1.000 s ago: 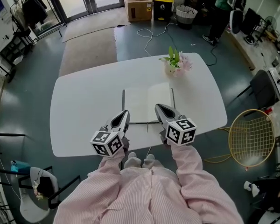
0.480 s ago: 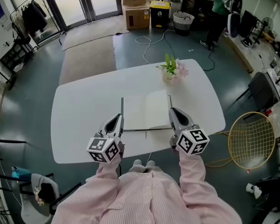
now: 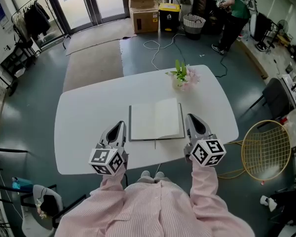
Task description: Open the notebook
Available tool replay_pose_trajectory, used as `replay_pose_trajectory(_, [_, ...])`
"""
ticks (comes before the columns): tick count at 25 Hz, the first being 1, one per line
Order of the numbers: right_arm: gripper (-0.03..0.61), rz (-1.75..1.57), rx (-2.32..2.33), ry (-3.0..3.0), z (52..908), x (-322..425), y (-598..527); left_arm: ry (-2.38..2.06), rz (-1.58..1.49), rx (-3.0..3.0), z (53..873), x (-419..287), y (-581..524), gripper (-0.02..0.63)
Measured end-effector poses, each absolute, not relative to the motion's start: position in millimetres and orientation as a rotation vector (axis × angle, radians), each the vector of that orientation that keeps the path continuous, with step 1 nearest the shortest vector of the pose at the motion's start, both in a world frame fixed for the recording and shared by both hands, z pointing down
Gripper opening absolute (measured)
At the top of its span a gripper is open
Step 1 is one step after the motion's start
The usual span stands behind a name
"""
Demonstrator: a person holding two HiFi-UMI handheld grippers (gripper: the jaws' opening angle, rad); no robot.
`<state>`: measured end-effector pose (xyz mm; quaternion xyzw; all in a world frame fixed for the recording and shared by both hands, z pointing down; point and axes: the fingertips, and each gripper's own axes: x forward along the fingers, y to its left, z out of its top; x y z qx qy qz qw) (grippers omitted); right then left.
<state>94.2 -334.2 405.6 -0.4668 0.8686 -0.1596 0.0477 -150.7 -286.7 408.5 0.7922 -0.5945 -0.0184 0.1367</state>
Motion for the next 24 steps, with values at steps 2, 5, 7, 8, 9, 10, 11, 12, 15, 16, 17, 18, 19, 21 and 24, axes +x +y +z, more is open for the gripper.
replay_pose_trajectory(2, [0.005,-0.477,-1.423,2.655,404.5,93.8,-334.2,-1.731,-0.049,2.289,408.5,-151.9,-286.4,-0.002])
replay_pose_trajectory(5, [0.005,-0.468,-1.418,2.660,403.9,94.6,-334.1,-1.748,-0.037,2.285,408.8,-153.0,-286.0,-0.002])
replay_pose_trajectory(7, [0.005,-0.465,-1.423,2.662,403.6,95.8,-334.1,-1.754,-0.033,2.280,408.5,-153.4,-285.5,-0.002])
replay_pose_trajectory(8, [0.005,-0.464,-1.428,2.663,403.7,97.0,-334.2,-1.757,-0.033,2.276,408.4,-153.4,-285.3,-0.002])
replay_pose_trajectory(9, [0.005,-0.464,-1.434,2.664,404.1,98.3,-334.4,-1.760,-0.032,2.273,408.5,-153.3,-285.1,-0.002])
replay_pose_trajectory(10, [0.005,-0.462,-1.441,2.663,404.8,99.6,-334.4,-1.764,-0.032,2.270,408.7,-153.2,-285.0,-0.002])
replay_pose_trajectory(11, [0.005,-0.459,-1.449,2.663,405.7,100.3,-334.3,-1.768,-0.031,2.270,408.8,-153.5,-284.8,-0.002])
replay_pose_trajectory(12, [0.005,-0.453,-1.456,2.663,406.4,100.2,-334.2,-1.772,-0.032,2.270,408.8,-154.3,-284.6,-0.002])
replay_pose_trajectory(15, [0.005,-0.414,-1.482,2.670,405.1,99.0,-334.3,-1.787,-0.031,2.270,407.4,-157.0,-283.7,-0.002])
replay_pose_trajectory(16, [0.005,-0.400,-1.490,2.673,404.1,99.0,-334.3,-1.790,-0.030,2.271,406.6,-157.4,-283.6,-0.002])
replay_pose_trajectory(17, [0.005,-0.390,-1.496,2.674,403.0,99.1,-334.4,-1.793,-0.029,2.271,405.9,-157.7,-283.7,-0.002])
replay_pose_trajectory(18, [0.005,-0.381,-1.502,2.674,402.0,99.4,-334.5,-1.796,-0.028,2.270,405.1,-158.0,-283.7,-0.002])
replay_pose_trajectory(19, [0.005,-0.373,-1.508,2.674,401.2,99.8,-334.6,-1.798,-0.029,2.269,404.2,-158.4,-283.6,-0.002])
replay_pose_trajectory(21, [0.005,-0.360,-1.520,2.676,399.9,101.1,-334.1,-1.804,-0.029,2.267,402.3,-158.8,-283.2,-0.002])
replay_pose_trajectory(24, [0.005,-0.350,-1.529,2.676,397.6,103.2,-332.7,-1.811,-0.029,2.262,400.1,-158.7,-282.3,-0.002])
